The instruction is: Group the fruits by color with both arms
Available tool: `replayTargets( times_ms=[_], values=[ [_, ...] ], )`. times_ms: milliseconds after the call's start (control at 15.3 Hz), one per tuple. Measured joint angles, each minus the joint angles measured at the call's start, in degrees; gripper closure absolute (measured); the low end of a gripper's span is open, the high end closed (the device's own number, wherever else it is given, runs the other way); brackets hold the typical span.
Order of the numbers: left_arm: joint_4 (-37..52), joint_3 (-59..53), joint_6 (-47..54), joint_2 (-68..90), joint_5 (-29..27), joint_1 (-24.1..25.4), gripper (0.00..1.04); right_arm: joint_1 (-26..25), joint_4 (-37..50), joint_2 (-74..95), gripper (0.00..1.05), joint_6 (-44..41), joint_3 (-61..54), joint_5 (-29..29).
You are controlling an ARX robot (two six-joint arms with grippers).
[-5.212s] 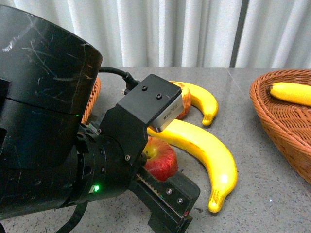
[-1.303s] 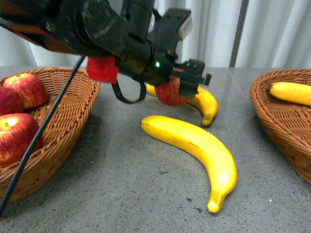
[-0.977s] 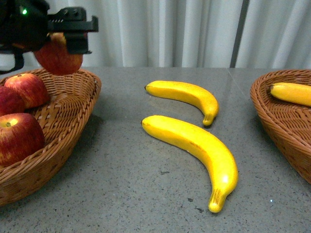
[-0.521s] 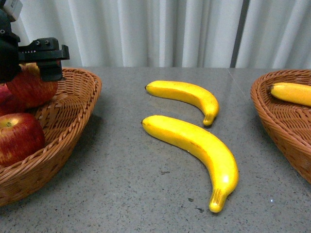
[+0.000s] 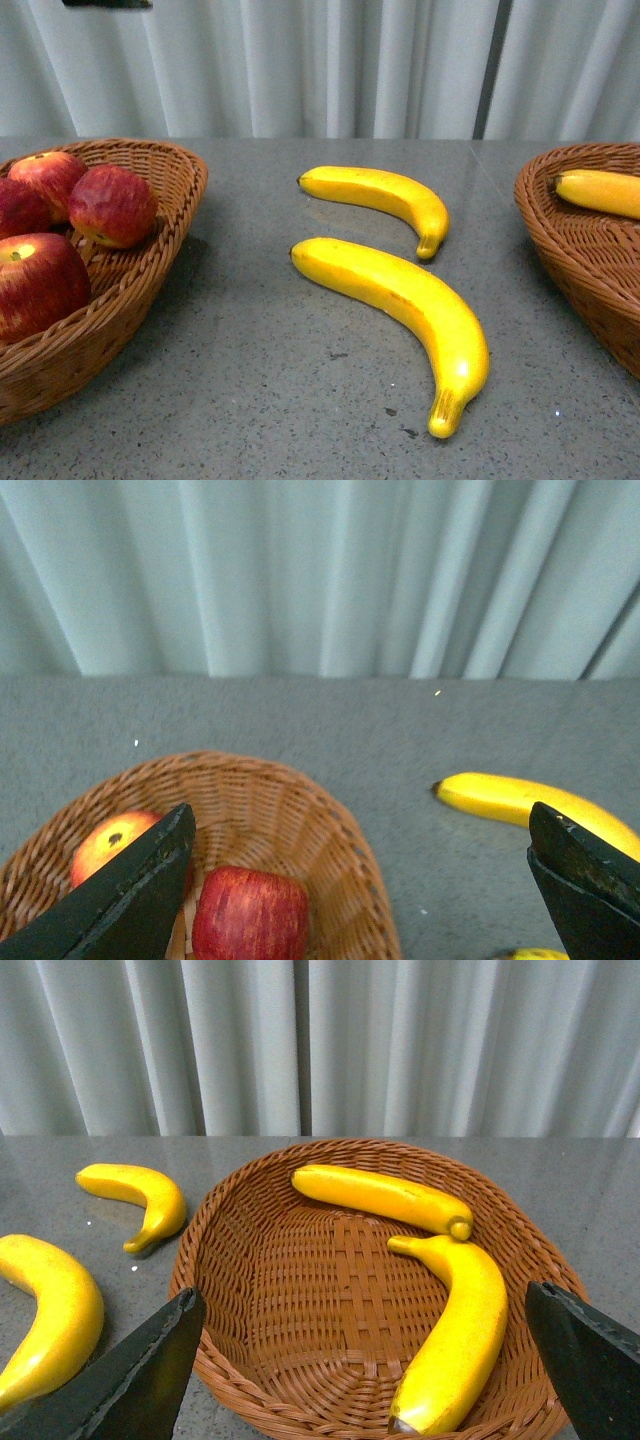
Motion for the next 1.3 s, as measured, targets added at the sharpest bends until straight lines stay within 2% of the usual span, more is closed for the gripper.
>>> replayTargets(
  times_ms=[195,261,326,586,782,912,977,1042,1303],
  values=[
    [-3.0,-7.8,3.8,-17.0,-3.0,-3.4,0.07,0.0,0.0,0.0,0.07,0.0,0.0,0.0],
    [-5.2,-11.4,5.2,-23.3,-5.6,-3.6,0.07,0.0,0.0,0.0,0.07,0.0,0.0,0.0],
    [-3.0,-16.0,5.2,-28.8,-7.6,-3.0,0.14,0.0,0.0,0.0,0.07,0.0,0.0,0.0],
    [0.9,-29.5,4.0,-38.5,-1.9,3.6,0.63,0.0,0.0,0.0,0.07,0.0,0.0,0.0],
    [2.1,-35.1,4.0,-43.6,1.6,7.0,0.99,0.0,0.0,0.0,0.07,0.0,0.0,0.0],
    [1.8,-37.9,3.8,-46.4,3.6,9.2,1.03,0.0,0.0,0.0,0.07,0.0,0.0,0.0],
    [1.5,-39.4,3.8,-48.0,8.5,13.7,1.03,0.0,0.0,0.0,0.07,0.0,0.0,0.0],
    [1.2,-40.3,3.7,-49.2,8.3,15.0,1.03,0.0,0.0,0.0,0.07,0.0,0.0,0.0],
    [-0.9,-43.4,3.7,-54.2,9.2,14.4,1.03,0.0,0.0,0.0,0.07,0.0,0.0,0.0]
  ],
)
